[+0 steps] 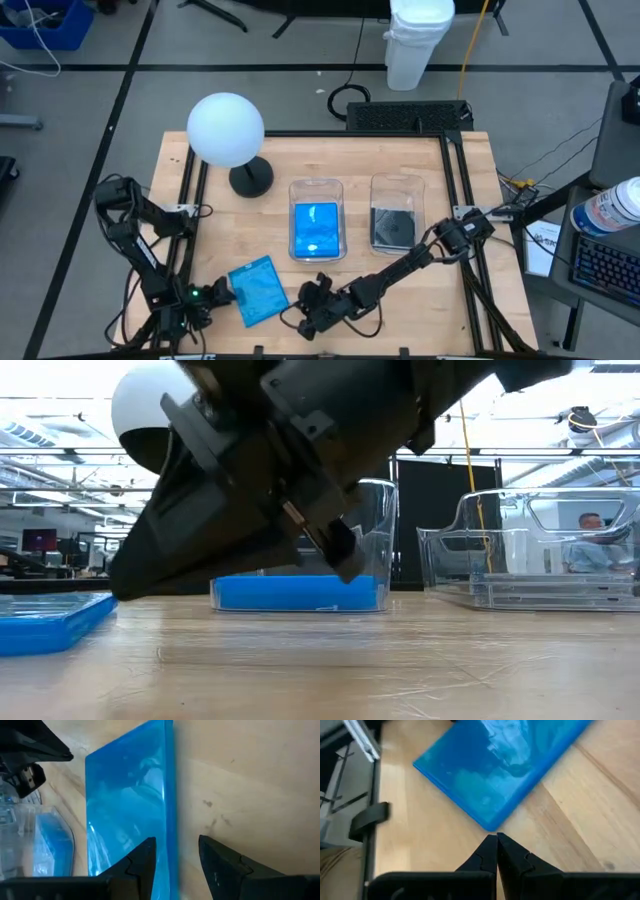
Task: Pick & place jewel cases by type
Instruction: Put the blue CD case into the left transparent bin
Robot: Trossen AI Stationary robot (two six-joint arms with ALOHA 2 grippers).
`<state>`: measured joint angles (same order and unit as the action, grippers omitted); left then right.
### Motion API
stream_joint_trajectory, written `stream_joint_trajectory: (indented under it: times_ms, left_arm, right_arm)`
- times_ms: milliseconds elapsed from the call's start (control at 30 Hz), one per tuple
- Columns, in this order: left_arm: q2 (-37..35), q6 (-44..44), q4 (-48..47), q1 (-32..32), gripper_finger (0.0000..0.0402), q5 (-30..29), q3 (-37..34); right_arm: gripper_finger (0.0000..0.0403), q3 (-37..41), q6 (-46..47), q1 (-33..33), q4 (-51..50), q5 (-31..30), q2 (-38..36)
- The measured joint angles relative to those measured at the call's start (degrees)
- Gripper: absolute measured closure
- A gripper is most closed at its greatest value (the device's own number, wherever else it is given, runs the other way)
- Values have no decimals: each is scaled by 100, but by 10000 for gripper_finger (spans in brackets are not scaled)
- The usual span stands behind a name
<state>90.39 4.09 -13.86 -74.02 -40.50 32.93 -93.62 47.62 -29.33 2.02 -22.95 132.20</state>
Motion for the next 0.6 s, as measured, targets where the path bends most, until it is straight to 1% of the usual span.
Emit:
stream_joint_trajectory:
  times_ms: [167, 400, 600]
  left_arm:
    - [4, -23, -185, 198, 247, 20, 0]
    - [26, -21, -134, 533, 247, 250, -43]
    - [56, -6, 29, 696, 247, 172, -68]
  right_arm:
    - [403, 7, 8, 147, -88, 116, 94]
    - [403, 1, -120, 356, 156, 525, 205]
    - [403, -4, -413, 418, 863, 867, 449]
